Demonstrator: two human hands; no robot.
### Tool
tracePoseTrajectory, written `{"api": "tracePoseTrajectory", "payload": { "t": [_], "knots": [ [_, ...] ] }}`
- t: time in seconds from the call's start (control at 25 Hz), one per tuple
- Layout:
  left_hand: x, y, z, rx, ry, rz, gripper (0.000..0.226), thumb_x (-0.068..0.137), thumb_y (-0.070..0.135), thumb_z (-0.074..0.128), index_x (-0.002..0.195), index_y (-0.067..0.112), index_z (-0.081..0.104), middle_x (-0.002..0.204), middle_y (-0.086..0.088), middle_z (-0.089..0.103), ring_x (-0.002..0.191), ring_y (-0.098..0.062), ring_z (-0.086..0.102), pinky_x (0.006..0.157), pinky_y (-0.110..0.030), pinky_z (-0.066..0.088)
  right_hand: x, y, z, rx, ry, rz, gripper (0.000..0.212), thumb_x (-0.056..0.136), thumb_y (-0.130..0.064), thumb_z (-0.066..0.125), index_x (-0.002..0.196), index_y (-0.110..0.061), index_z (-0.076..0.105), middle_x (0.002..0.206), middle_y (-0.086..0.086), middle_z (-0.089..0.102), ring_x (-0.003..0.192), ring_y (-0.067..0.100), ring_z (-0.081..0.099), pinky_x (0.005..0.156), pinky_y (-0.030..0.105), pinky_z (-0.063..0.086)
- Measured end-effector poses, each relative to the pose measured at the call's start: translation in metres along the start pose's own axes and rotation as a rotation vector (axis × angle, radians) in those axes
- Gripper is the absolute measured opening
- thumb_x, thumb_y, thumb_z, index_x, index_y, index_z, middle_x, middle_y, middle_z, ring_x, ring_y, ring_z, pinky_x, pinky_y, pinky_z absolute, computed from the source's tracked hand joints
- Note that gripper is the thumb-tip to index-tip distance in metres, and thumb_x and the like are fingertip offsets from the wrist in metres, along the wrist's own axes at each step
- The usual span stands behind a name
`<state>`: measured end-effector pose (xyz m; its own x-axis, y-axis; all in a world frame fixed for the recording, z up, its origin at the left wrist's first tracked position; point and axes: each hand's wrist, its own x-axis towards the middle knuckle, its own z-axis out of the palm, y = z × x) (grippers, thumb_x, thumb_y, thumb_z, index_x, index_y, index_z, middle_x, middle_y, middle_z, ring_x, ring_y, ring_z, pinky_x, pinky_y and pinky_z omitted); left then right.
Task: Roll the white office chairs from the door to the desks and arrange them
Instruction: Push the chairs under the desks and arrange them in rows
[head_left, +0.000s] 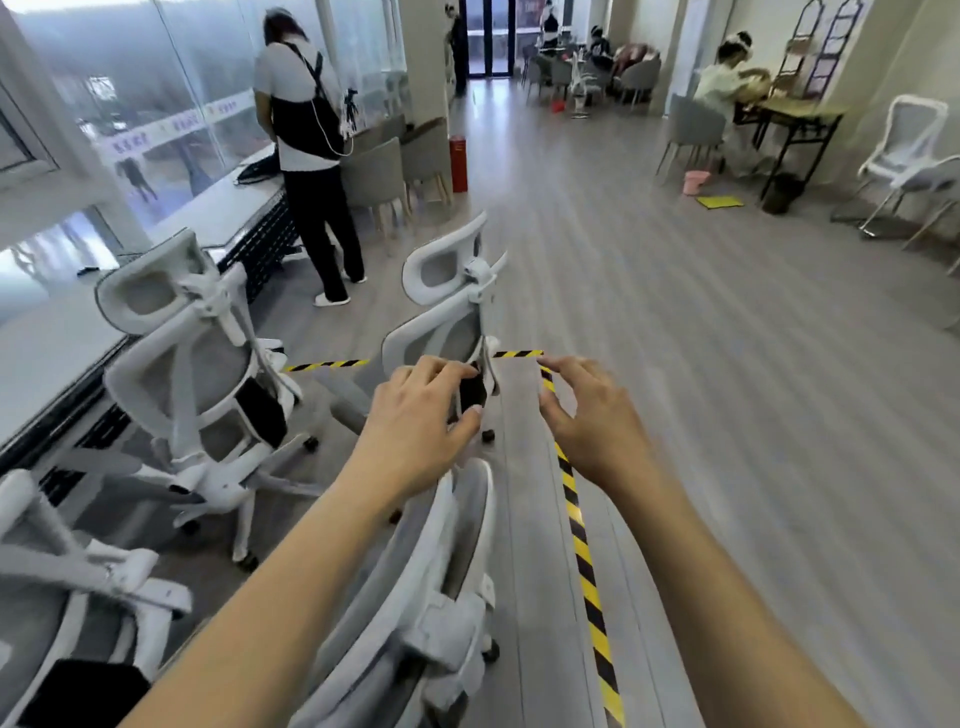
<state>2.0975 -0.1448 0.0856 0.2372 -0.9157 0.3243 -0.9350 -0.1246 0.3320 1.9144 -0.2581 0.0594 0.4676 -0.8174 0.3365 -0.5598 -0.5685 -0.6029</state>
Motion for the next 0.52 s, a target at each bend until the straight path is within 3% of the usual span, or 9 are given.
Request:
{"api": "tracePoseTrajectory", "payload": {
  "t": [0.28, 0.52],
  "knots": [
    [0.103, 0.09, 0.1, 0.007, -0.055, -0.051, 0.039, 0.096, 0.043, 0.05, 0.133, 0.03, 0.05, 0.136, 0.004, 0.049, 0.126, -0.024, 0.043, 0.102, -0.042, 0.036, 0.075, 0.144, -0.042, 0.005, -0.057, 0.04, 0.041, 0.098, -0.037, 0.053, 0.139, -0.033, 0.052, 0.139, -0.01, 0.051, 0.127, 0.014, 0.048, 0.107, 0.044, 0.043],
    [0.206, 0.089, 0.194, -0.051, -0.099, -0.093, 0.035, 0.094, 0.04, 0.053, 0.127, 0.029, 0.054, 0.133, 0.005, 0.05, 0.127, -0.021, 0.043, 0.105, -0.04, 0.036, 0.165, 0.24, -0.034, -0.032, -0.119, 0.066, 0.04, 0.097, -0.033, 0.057, 0.137, -0.032, 0.054, 0.141, -0.007, 0.05, 0.13, 0.013, 0.046, 0.108, 0.04, 0.042]
  ]
}}
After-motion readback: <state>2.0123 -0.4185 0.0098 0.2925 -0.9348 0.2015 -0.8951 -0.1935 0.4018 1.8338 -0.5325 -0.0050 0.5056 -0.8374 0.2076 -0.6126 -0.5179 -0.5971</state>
